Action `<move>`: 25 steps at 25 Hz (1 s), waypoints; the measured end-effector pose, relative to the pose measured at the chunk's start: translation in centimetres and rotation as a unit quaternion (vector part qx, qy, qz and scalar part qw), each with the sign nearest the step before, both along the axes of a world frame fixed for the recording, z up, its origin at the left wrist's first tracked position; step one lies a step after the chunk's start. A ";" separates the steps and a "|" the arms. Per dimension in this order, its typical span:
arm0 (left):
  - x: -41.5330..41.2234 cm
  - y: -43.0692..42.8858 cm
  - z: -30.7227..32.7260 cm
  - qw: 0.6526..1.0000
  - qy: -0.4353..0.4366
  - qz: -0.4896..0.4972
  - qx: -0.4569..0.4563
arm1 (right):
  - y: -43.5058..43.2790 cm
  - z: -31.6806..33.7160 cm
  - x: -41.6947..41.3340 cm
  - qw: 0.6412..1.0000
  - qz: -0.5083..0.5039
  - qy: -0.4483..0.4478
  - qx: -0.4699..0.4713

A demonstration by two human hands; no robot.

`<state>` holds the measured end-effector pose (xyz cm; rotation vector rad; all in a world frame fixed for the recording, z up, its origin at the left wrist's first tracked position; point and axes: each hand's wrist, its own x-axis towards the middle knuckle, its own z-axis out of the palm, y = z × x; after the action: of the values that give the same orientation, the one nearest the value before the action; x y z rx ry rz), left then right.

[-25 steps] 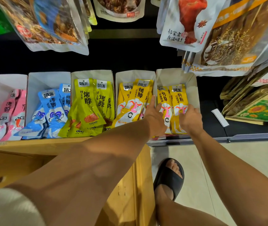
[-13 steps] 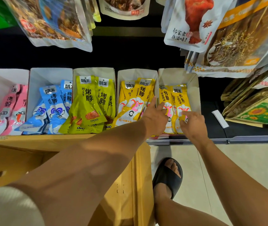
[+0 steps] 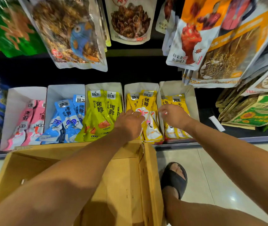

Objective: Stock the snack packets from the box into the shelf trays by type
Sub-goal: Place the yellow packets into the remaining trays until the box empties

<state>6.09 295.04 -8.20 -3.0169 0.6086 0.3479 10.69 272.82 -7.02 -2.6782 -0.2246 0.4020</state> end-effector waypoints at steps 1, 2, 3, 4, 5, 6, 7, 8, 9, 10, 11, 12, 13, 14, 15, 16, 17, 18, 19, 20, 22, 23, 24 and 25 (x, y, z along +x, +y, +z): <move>-0.3 0.6 -0.2 1.000 0.012 0.003 0.007 | 1.3 0.3 0.2 1.000 -0.002 0.027 -0.009; -0.6 0.9 -0.4 1.000 0.021 0.004 0.015 | 2.5 0.4 0.1 0.998 -0.010 0.053 -0.019; -0.9 1.1 -0.5 0.999 0.023 0.002 0.023 | 3.5 0.2 -0.3 0.996 -0.024 0.078 -0.028; -1.0 1.1 -0.7 0.999 0.022 0.001 0.030 | 4.2 -0.5 -0.7 0.994 -0.043 0.095 -0.027; -1.1 1.1 -0.8 0.999 0.020 0.002 0.031 | 4.7 -1.2 -1.3 0.993 -0.059 0.104 -0.021; -1.0 1.1 -1.0 0.999 0.019 0.005 0.028 | 5.0 -2.0 -1.7 0.992 -0.069 0.102 -0.015; -1.0 1.2 -1.0 0.999 0.020 0.011 0.025 | 5.2 -2.8 -2.1 0.992 -0.075 0.098 -0.015; -0.9 1.2 -1.0 0.999 0.023 0.020 0.024 | 5.3 -3.3 -2.3 0.992 -0.080 0.095 -0.015; -0.9 1.3 -1.0 0.999 0.029 0.031 0.026 | 5.3 -3.6 -2.4 0.991 -0.093 0.099 -0.010; -0.9 1.3 -1.0 0.998 0.036 0.040 0.028 | 5.4 -3.9 -2.5 0.989 -0.108 0.101 -0.001; -0.8 1.3 -0.9 0.998 0.045 0.045 0.028 | 5.4 -4.0 -2.5 0.987 -0.124 0.106 0.007; -0.7 1.2 -0.9 0.997 0.057 0.049 0.021 | 5.5 -3.9 -2.6 0.985 -0.134 0.112 0.014; -0.5 1.2 -0.9 0.996 0.069 0.059 -0.002 | 5.6 -3.8 -2.8 0.983 -0.138 0.116 0.019; -0.2 1.2 -1.2 0.993 0.076 0.076 -0.042 | 5.7 -3.8 -2.8 0.982 -0.144 0.116 0.024; 0.0 1.2 -1.4 0.988 0.072 0.097 -0.095 | 5.7 -3.9 -2.9 0.981 -0.151 0.115 0.031; 0.2 1.3 -1.8 0.980 0.058 0.115 -0.150 | 5.7 -3.9 -3.0 0.979 -0.162 0.112 0.041; 0.2 1.4 -2.1 0.972 0.039 0.127 -0.196 | 5.7 -3.9 -3.0 0.977 -0.176 0.107 0.053; 0.1 1.4 -2.4 0.964 0.019 0.136 -0.230 | 5.7 -3.9 -3.0 0.974 -0.191 0.107 0.065; -0.2 1.5 -2.6 0.955 0.004 0.147 -0.256 | 5.6 -4.1 -3.1 0.970 -0.205 0.108 0.076; -0.5 1.5 -2.6 0.946 -0.005 0.165 -0.278 | 5.5 -4.2 -3.1 0.967 -0.215 0.108 0.083; -0.6 1.7 -2.5 0.931 -0.002 0.205 -0.303 | 5.2 -4.4 -3.2 0.964 -0.228 0.110 0.085; -0.6 1.8 -2.3 0.933 0.006 0.214 -0.290 | 5.0 -4.7 -3.2 0.963 -0.230 0.110 0.084; -0.6 2.0 -2.2 0.944 0.013 0.212 -0.253 | 4.8 -4.8 -3.2 0.964 -0.230 0.107 0.084; -0.7 2.2 -2.0 0.959 0.014 0.200 -0.199 | 4.6 -4.8 -3.3 0.964 -0.228 0.102 0.088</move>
<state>5.43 297.26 -10.21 -3.5255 0.0591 0.3127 7.38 277.46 -11.86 -2.3920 0.3937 0.4782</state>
